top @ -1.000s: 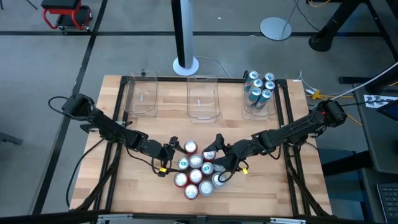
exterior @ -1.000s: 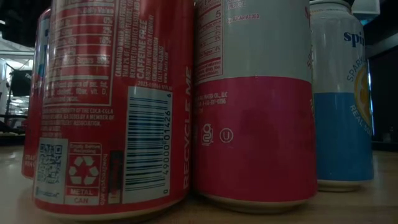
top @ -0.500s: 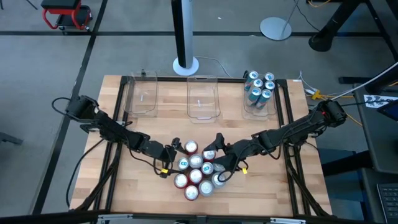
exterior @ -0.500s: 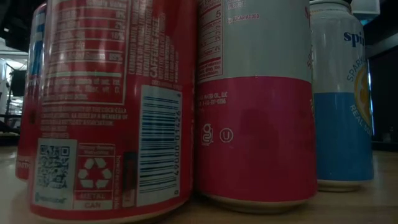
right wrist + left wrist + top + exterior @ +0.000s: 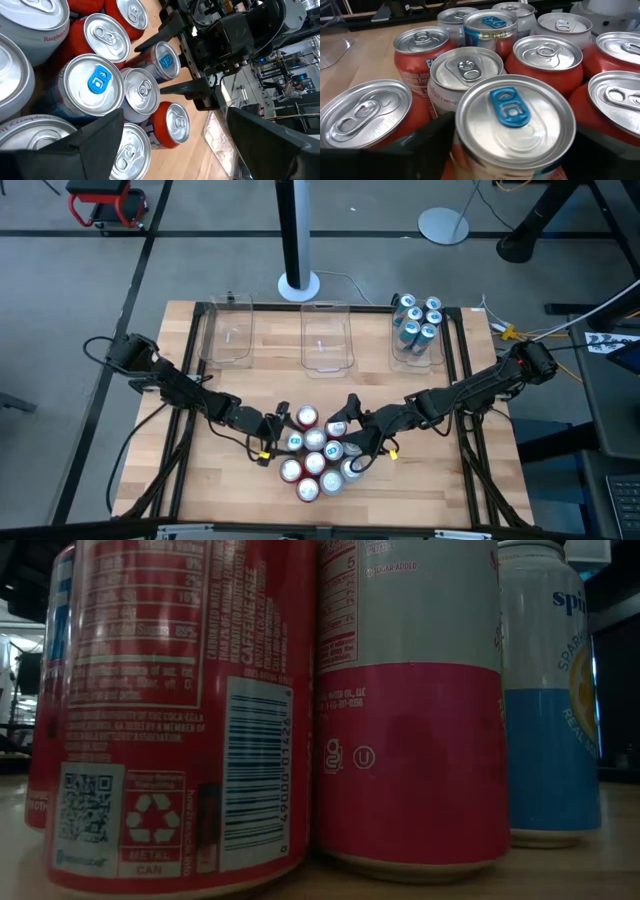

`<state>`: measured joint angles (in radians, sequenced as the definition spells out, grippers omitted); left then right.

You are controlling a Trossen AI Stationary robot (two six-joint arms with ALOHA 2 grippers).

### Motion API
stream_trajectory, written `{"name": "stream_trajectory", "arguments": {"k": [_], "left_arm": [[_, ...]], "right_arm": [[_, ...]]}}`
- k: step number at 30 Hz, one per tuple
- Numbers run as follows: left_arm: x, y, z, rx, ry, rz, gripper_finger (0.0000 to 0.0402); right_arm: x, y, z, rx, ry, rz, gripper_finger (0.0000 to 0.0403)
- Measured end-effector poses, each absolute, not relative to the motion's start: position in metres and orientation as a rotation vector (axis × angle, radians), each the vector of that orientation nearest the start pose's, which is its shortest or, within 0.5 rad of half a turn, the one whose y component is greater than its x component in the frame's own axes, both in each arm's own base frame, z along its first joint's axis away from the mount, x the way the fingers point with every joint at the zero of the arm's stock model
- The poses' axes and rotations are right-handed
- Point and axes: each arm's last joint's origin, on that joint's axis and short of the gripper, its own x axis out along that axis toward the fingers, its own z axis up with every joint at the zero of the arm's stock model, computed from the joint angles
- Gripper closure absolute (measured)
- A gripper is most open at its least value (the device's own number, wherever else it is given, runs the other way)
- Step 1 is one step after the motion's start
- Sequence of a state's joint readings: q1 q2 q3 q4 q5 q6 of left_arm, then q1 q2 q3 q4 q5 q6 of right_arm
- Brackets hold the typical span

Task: Sort soda cans
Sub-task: Put the blue soda can into the top right transparent bin

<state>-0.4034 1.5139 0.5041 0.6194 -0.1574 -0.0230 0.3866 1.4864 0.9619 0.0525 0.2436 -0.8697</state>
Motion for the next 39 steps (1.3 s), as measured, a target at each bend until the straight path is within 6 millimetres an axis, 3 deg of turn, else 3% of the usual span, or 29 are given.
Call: {"name": "stream_trajectory", "arguments": {"k": [8, 20, 30, 39], "left_arm": [[0.249, -0.102, 0.164, 0.077, 0.388, -0.236, 0.0164], [0.220, -0.089, 0.210, 0.071, 0.332, -0.229, 0.0164], [0.194, -0.077, 0.251, 0.094, 0.150, -0.206, 0.0164], [0.191, -0.073, 0.266, 0.142, 0.018, -0.125, 0.0164]], "right_arm": [[0.304, 0.116, 0.252, -0.999, 0.363, 0.330, 0.0049], [0.304, 0.116, 0.253, -0.999, 0.360, 0.316, 0.0049], [0.306, 0.115, 0.256, -1.003, 0.349, 0.252, 0.0049], [0.311, 0.116, 0.269, -0.912, 0.220, 0.179, 0.0049]]}}
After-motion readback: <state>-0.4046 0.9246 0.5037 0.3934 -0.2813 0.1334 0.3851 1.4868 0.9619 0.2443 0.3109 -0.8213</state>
